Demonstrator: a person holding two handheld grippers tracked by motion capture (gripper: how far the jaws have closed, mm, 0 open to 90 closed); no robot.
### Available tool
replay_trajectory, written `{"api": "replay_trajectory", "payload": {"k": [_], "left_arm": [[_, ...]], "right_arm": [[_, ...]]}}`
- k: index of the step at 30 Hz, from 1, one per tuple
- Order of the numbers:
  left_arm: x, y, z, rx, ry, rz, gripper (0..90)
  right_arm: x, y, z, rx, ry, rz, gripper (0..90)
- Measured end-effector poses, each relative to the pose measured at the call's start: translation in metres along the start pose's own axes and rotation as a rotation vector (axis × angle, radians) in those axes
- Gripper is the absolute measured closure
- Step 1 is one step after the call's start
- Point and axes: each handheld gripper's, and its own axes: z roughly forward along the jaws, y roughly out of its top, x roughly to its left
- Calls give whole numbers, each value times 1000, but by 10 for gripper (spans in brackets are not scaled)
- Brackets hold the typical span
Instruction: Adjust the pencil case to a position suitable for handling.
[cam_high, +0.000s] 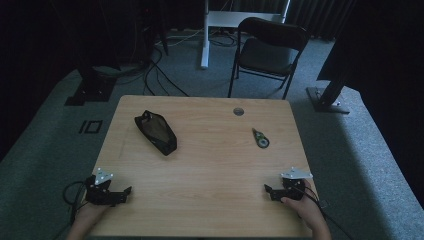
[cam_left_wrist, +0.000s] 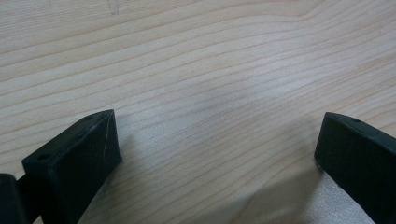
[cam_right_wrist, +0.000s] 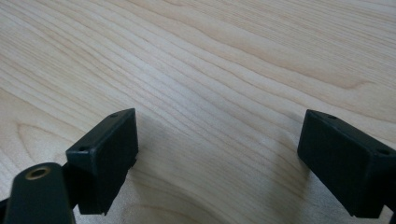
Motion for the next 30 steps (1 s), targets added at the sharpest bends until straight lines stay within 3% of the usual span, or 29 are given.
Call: {"api": "replay_trajectory", "payload": {"k": [19,30], "left_arm": [[0,0,0,0,0,0,0],[0,0,0,0,0,0,0]], "right_arm": [[7,10,8,2,2,13,132],[16,25,16,-2,-15,-17,135]]}}
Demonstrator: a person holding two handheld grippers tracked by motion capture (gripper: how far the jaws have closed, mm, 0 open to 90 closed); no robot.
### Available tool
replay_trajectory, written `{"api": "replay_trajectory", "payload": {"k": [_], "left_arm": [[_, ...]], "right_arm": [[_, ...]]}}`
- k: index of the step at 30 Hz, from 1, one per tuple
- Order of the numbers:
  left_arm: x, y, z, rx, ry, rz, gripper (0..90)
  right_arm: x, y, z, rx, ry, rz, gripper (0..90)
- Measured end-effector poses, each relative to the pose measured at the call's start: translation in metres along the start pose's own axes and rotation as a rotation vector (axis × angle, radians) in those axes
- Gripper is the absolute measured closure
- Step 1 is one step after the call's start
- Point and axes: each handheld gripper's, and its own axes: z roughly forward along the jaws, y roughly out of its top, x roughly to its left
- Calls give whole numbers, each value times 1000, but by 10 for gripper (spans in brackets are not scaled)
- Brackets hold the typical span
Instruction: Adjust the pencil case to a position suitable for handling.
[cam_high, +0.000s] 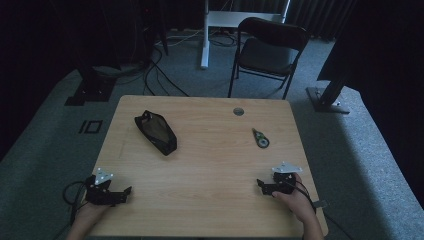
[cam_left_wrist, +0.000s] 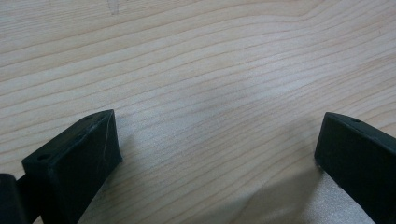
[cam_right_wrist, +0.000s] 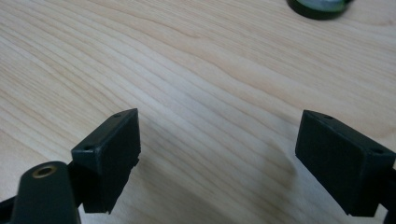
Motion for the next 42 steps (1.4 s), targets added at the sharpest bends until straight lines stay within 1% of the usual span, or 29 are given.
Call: {"api": "replay_trajectory", "payload": {"k": [5,8,12,15,20,21,22,24,28,31,33,42], "left_arm": [[0,0,0,0,0,0,0],[0,0,0,0,0,0,0],[0,0,0,0,0,0,0],[0,0,0,0,0,0,0],[0,0,0,0,0,0,0],[0,0,0,0,0,0,0],[0,0,0,0,0,0,1],[0,0,0,0,0,0,1],[0,0,0,0,0,0,1],[0,0,0,-2,0,-2,1],[0,0,0,-2,0,-2,0],[0,0,0,-2,-1,-2,0]], "right_arm": [[7,7,6,-8,18,-2,136],[13,10,10,-6,24,-13,135],[19,15,16,-10,47,-16,135],[23,20,20,-20,56,-20,135],[32,30,25,-42,80,-12,136],[32,30,25,-42,80,-12,136],[36,35,27,-49,84,-22,136],[41,40,30,-58,95,-33,136],[49,49,37,-66,104,-45,139],[55,54,43,-72,114,-52,139],[59,58,47,-74,123,-48,140],[80,73,64,-85,160,-73,156]]}}
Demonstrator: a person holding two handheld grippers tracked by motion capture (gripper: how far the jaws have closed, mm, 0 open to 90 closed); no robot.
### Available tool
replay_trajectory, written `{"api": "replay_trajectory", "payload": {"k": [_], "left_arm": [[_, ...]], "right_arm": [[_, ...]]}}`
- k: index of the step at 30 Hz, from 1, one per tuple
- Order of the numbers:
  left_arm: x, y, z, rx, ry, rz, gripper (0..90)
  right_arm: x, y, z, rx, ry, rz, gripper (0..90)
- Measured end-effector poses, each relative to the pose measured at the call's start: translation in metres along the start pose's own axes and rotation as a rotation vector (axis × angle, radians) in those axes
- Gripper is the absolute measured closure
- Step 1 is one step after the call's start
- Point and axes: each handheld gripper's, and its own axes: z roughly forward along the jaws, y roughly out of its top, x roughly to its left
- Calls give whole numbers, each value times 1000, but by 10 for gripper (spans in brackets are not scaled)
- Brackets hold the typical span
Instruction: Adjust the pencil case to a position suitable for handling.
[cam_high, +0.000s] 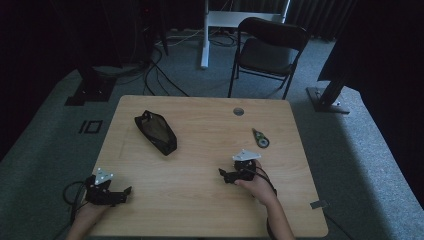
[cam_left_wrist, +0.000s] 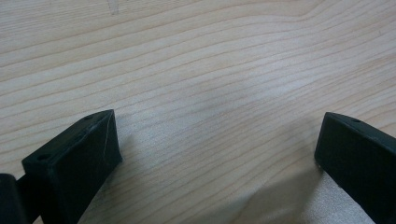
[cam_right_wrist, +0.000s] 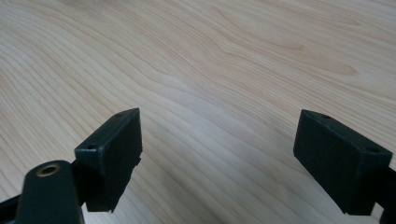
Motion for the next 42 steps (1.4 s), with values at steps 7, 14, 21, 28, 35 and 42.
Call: {"api": "replay_trajectory", "payload": {"k": [7,14,21,28,35,42], "left_arm": [[0,0,0,0,0,0,0],[0,0,0,0,0,0,1],[0,0,0,0,0,0,1],[0,0,0,2,0,0,0],[0,0,0,2,0,0,1],[0,0,0,2,0,0,1]], "right_arm": [[14,13,17,-11,26,-15,162],[29,23,33,-24,50,-17,176],[41,32,45,-34,66,-32,196],[52,45,56,-55,89,-28,207],[65,57,69,-68,107,-42,235],[77,69,81,-82,117,-52,262]]}}
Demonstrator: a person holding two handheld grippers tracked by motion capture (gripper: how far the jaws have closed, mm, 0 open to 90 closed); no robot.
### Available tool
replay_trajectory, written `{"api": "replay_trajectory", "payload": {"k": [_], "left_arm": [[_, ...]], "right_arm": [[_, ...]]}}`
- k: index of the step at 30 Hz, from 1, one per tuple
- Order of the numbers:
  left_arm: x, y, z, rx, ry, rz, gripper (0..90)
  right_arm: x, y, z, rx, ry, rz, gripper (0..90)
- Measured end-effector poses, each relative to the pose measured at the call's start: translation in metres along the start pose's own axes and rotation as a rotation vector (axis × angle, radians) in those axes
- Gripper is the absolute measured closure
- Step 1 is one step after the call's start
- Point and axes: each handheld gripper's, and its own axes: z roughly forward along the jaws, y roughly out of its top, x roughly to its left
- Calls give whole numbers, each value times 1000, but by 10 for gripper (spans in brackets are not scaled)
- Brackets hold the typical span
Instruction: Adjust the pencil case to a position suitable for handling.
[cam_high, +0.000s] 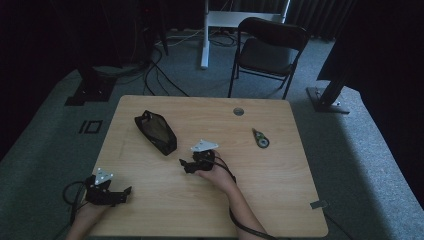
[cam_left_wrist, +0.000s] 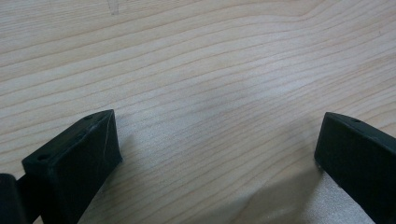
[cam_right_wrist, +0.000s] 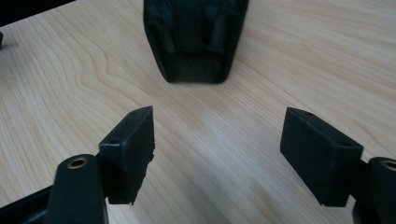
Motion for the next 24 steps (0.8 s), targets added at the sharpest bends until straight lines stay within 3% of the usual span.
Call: {"api": "replay_trajectory", "payload": {"k": [5,17,24], "left_arm": [[0,0,0,0,0,0,1],[0,0,0,0,0,0,1],[0,0,0,0,0,0,1]], "right_arm": [[6,10,9,-22,-13,-7,314],[18,30,27,-65,-11,-8,339],[22,37,37,-68,-32,-2,499]]}}
